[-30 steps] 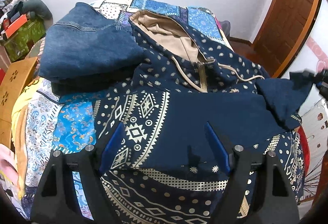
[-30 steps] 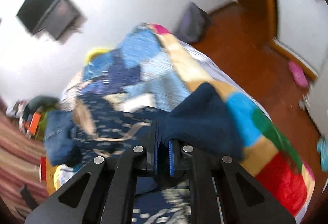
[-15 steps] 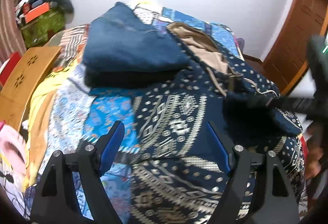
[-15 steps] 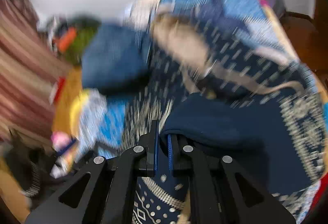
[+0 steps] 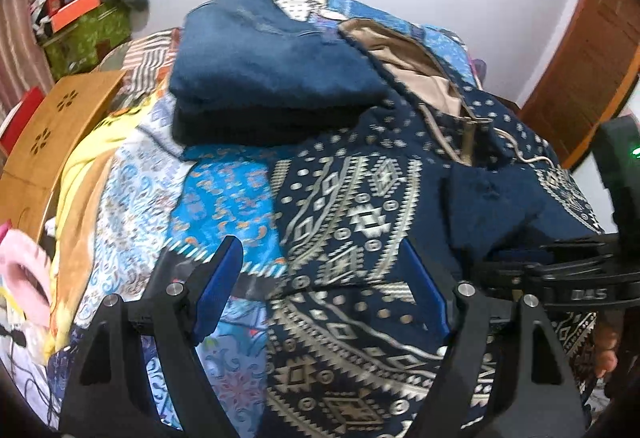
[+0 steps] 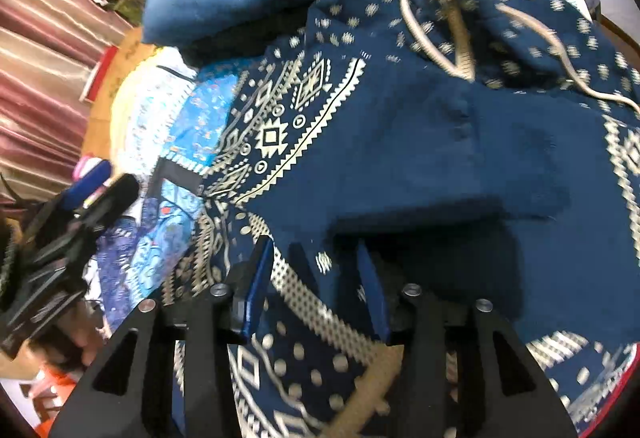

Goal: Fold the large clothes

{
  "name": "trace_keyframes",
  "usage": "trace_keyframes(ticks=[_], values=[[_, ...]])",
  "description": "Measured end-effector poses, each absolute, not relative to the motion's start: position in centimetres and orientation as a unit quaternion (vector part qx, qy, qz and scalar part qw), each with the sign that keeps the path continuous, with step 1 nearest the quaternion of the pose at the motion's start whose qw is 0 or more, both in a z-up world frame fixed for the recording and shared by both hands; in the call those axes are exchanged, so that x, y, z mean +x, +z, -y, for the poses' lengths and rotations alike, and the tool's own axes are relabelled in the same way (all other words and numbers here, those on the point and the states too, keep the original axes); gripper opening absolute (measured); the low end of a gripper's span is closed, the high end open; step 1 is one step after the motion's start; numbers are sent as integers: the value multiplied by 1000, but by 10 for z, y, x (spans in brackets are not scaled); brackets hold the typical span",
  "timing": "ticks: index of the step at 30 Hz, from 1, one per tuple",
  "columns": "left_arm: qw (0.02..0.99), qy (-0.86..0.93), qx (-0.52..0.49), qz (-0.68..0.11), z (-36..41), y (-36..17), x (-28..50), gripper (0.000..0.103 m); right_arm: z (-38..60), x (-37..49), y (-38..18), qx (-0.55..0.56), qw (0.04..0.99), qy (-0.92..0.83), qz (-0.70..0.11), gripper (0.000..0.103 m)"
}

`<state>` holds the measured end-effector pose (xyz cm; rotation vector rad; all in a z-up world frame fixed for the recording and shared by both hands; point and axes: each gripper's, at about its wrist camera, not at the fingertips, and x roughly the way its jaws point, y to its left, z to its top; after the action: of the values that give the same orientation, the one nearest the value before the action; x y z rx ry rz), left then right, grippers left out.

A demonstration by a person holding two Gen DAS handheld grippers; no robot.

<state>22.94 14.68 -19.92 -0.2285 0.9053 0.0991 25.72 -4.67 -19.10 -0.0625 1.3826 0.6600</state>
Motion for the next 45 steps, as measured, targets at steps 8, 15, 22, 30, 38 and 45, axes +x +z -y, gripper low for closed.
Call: trace_keyframes(ticks=[8,15,22,30,38,45], values=[[903,4,-52,-426,-90,-183,253,79,113,257,-145,-61,816,228,-527,53],[894,-47,-4,-446,-32,-200,280,79,182,272,-134,-92,866,108,-480,62],[867,-65,24,-494,-1,-235,304,79,229,278,-155,-51,857,55,-509,62],[869,-59,35,-490,5,-241,331,77,243,273,-170,2,840,61,-539,62],[881,-43,8,-470,-21,-225,337,8,246,277,-157,0,848,59,-527,62],[905,6,-58,-421,-92,-189,312,5,234,281,-145,-15,860,67,-506,62]])
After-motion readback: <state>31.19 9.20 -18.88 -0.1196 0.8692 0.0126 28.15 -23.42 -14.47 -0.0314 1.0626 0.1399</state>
